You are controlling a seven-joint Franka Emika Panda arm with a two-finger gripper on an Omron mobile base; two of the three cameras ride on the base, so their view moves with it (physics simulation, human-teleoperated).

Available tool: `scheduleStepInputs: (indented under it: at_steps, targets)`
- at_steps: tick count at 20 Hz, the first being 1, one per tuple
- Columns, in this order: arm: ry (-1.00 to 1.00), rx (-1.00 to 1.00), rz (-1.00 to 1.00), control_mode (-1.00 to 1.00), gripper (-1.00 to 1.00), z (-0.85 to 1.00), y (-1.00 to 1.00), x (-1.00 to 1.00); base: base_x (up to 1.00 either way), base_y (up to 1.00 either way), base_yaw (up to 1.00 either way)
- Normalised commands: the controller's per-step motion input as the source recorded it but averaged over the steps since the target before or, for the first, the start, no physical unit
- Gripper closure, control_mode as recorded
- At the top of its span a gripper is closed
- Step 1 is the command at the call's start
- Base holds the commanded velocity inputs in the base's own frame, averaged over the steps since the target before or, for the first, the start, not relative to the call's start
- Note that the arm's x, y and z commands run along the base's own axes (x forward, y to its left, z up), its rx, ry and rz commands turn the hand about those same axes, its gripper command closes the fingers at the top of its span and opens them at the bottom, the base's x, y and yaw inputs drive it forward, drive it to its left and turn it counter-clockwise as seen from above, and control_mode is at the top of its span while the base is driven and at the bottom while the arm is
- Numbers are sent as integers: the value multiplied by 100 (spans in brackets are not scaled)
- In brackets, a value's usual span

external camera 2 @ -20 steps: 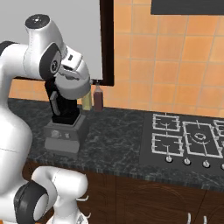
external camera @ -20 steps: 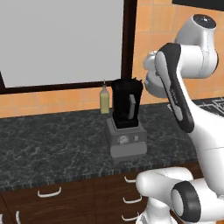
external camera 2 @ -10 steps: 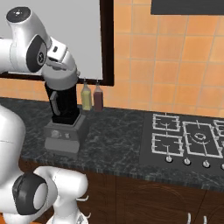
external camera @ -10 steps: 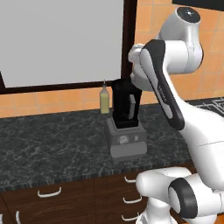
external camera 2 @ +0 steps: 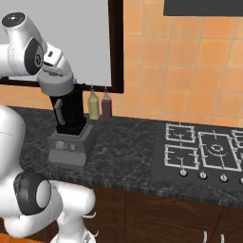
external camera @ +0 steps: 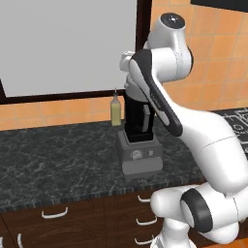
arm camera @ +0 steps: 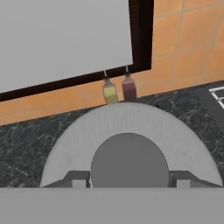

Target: Close the lid blender by securely placing the lid on top.

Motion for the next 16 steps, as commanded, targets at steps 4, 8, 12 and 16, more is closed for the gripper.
scheduleStepInputs:
  at_steps: [4, 8, 12, 16]
  targets:
    - [0, 0, 0, -100, 100, 0, 2, 34, 0, 0, 0]
    - [0, 0, 0, -100, 100, 0, 0, 39, 0, 0, 0]
    - [0, 0, 0, -100, 100, 1, 0, 44, 0, 0, 0]
    - [0, 0, 0, -100, 100, 3, 0, 42, 0, 0, 0]
